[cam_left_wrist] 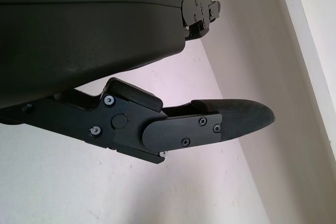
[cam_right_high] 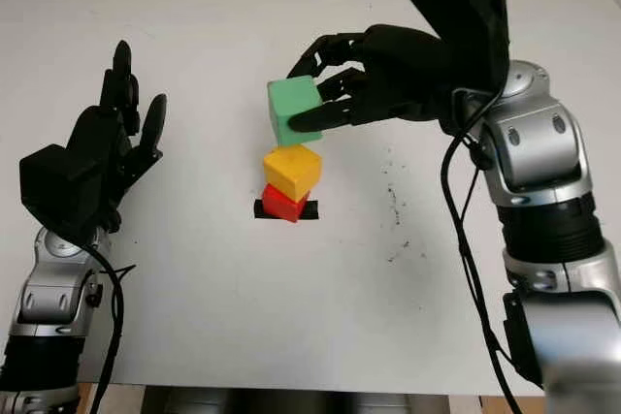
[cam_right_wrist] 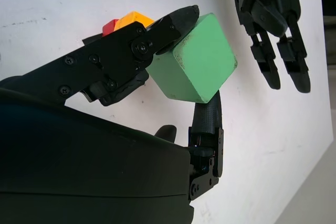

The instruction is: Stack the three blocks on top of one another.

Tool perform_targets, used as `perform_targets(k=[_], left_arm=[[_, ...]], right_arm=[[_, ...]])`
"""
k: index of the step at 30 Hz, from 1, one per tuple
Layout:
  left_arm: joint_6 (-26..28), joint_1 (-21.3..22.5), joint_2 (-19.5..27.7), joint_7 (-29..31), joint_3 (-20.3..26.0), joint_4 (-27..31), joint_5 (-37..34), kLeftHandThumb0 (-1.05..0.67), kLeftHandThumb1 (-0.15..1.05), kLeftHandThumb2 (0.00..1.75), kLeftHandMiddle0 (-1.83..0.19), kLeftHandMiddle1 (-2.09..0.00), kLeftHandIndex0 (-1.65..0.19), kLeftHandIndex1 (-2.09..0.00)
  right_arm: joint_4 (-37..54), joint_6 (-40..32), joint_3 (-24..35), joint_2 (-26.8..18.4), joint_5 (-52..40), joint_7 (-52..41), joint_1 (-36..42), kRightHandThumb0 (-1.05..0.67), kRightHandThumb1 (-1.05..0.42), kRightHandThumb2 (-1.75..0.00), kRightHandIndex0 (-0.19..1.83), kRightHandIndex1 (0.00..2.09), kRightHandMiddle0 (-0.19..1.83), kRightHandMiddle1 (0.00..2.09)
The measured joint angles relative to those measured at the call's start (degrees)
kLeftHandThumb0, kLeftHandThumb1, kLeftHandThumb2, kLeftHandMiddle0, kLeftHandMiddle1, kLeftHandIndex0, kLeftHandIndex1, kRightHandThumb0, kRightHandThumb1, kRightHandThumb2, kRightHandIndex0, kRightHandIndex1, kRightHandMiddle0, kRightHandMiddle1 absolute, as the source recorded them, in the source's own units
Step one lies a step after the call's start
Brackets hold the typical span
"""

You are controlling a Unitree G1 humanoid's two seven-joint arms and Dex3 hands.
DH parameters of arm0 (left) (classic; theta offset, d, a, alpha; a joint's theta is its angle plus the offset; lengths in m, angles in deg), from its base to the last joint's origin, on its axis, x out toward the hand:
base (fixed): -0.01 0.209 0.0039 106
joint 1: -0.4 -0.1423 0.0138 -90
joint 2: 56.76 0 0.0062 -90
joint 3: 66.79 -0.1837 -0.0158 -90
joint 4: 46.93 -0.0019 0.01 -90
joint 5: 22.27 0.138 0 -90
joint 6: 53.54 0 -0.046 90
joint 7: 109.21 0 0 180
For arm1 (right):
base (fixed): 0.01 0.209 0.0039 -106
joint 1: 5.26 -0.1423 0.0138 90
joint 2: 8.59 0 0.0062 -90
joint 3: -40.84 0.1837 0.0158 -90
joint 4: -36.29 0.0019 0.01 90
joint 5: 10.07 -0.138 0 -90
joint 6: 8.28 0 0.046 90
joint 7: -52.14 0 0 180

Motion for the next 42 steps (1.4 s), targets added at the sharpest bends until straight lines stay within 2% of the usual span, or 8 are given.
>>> perform_targets(k=[22,32,42], left_arm=[[2.48,-0.27,-0.07,-0.04,-0.04,1.61,0.61,-0.86,1.05,0.56,0.17,-0.05,0.17,-0.05],[3.11,-0.39,-0.06,0.04,-0.04,1.79,0.84,-0.86,1.05,0.57,0.16,-0.05,0.17,-0.05],[3.0,-0.39,-0.13,-0.08,-0.03,1.79,0.62,-0.86,1.05,0.55,0.15,-0.06,0.16,-0.06]], right_arm=[[0.27,-0.2,-1.57,-0.06,-1.04,-1.19,0.24,-0.45,-0.99,-0.06,-0.07,1.02,0.27,1.81],[-0.04,5.47,-2.75,-0.78,2.06,-1.32,2.32,-0.45,-0.98,-0.05,-0.06,0.96,0.26,1.85],[-0.81,9.92,-3.36,-0.95,4.07,-2.87,2.88,-0.5,-0.96,-0.05,-0.02,0.92,0.28,1.79]])
